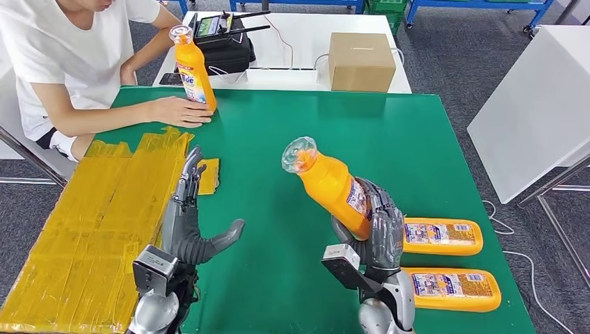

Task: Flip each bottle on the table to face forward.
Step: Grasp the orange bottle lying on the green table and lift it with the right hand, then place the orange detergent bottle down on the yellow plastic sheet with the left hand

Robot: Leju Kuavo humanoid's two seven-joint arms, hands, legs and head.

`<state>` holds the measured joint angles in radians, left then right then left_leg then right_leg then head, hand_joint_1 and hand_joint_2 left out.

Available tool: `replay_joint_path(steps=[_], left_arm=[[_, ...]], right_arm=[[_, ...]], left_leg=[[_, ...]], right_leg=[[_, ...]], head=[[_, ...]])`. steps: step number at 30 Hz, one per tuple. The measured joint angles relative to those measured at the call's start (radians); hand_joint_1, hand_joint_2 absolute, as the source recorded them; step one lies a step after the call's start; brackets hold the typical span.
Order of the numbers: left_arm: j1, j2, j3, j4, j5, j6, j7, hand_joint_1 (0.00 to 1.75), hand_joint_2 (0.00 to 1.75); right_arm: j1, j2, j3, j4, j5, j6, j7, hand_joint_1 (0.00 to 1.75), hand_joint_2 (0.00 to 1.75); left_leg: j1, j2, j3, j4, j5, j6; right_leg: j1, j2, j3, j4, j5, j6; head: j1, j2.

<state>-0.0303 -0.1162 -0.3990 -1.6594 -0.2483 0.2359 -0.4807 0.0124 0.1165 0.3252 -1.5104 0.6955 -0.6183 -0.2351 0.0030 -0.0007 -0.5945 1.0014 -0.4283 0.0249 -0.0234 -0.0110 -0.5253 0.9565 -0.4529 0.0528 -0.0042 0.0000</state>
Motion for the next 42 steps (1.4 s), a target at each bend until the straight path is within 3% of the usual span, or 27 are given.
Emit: replay_joint_path(steps=[7,13,18,38,42], left_arm=[[-0.001,0.011,-0.008,0.0,0.089,-0.151,0.055,0.0,1.75],[-0.016,0.032,-0.008,0.03,0.316,-0.388,0.131,0.0,1.75],[-0.051,0.044,-0.008,0.087,0.438,-0.48,0.168,0.0,1.75],[-0.121,0.063,-0.024,0.178,0.53,-0.498,0.187,0.0,1.75],[-0.127,0.063,-0.023,0.188,0.542,-0.488,0.187,0.0,1.75]], right_arm=[[0.017,0.02,-0.036,-0.04,-0.161,0.017,-0.099,1.75,1.75],[0.004,0.039,-0.041,-0.037,-0.257,0.086,-0.158,1.71,1.75],[-0.039,0.061,-0.002,0.005,-0.282,0.105,-0.191,1.73,1.75],[-0.152,0.098,0.221,0.199,-0.237,0.099,-0.223,1.73,1.75],[-0.173,0.098,0.275,0.24,-0.197,0.096,-0.212,1.65,1.75]], left_leg=[[0.0,0.0,0.0,0.0,0.0,0.0],[0.0,0.0,0.0,0.0,0.0,0.0],[0.0,0.001,0.0,0.0,0.0,0.0],[0.0,0.001,-0.001,0.0,0.0,0.0],[0.0,0.001,-0.001,0.0,0.0,0.0]], right_leg=[[0.0,0.0,-0.001,0.0,0.0,0.0],[0.0,0.0,0.0,0.0,0.0,0.0],[0.0,0.0,0.0,0.0,0.0,0.0],[0.0,0.0,-0.001,0.0,0.0,0.0],[0.0,0.0,-0.001,0.0,0.0,0.0]], head=[[0.0,0.0],[0.0,0.0],[0.0,0.0],[0.0,0.0],[0.0,0.0]])
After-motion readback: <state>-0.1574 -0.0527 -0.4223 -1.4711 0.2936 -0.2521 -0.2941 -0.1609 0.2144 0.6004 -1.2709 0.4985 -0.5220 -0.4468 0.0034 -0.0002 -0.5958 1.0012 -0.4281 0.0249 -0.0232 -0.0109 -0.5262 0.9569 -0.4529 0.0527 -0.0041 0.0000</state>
